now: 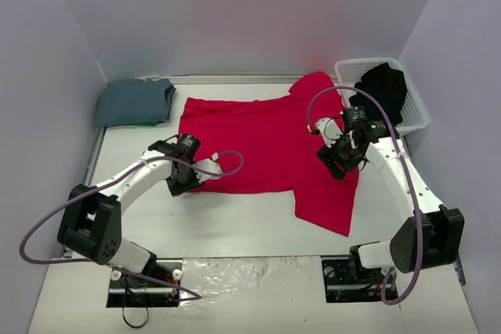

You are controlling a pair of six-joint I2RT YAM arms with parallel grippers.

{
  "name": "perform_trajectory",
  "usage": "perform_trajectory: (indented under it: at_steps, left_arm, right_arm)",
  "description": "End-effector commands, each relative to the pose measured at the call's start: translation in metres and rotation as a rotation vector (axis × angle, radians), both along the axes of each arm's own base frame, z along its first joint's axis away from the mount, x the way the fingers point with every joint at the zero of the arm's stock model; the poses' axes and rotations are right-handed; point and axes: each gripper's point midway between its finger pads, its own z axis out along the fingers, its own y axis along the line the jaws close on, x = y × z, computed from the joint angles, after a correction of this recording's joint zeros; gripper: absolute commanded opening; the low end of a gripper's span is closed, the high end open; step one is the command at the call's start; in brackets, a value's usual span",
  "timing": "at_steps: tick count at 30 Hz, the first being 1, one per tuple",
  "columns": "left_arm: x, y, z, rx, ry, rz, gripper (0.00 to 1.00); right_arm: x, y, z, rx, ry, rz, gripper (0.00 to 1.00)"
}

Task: Fold and stack the t-shirts
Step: Flatten out the tshirt

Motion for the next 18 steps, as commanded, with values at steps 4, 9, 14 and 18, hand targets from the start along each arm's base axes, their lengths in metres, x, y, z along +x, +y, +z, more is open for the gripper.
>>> perform_trajectory:
  at_steps: [4,9,14,18]
  left_arm:
    - [0.018,-0.004,0.001,0.007,-0.072,-0.030,0.28]
    - [0.028,-0.004,-0.005,0.022,-0.100,-0.048,0.29]
    - [0.028,-0.003,-0.012,0.040,-0.071,-0.065,0.29]
    - [0.021,-0.002,-0.012,0.040,-0.050,-0.091,0.29]
  right_arm:
    - [-0.012,-0.015,0.001,-0.004,0.007,-0.058,0.56]
    - [-0.012,-0.022,0.002,0.008,0.006,-0.098,0.57]
    - [-0.012,-0.027,0.003,0.008,0.004,-0.119,0.57]
    - [-0.013,-0.031,0.003,0.005,0.001,-0.128,0.57]
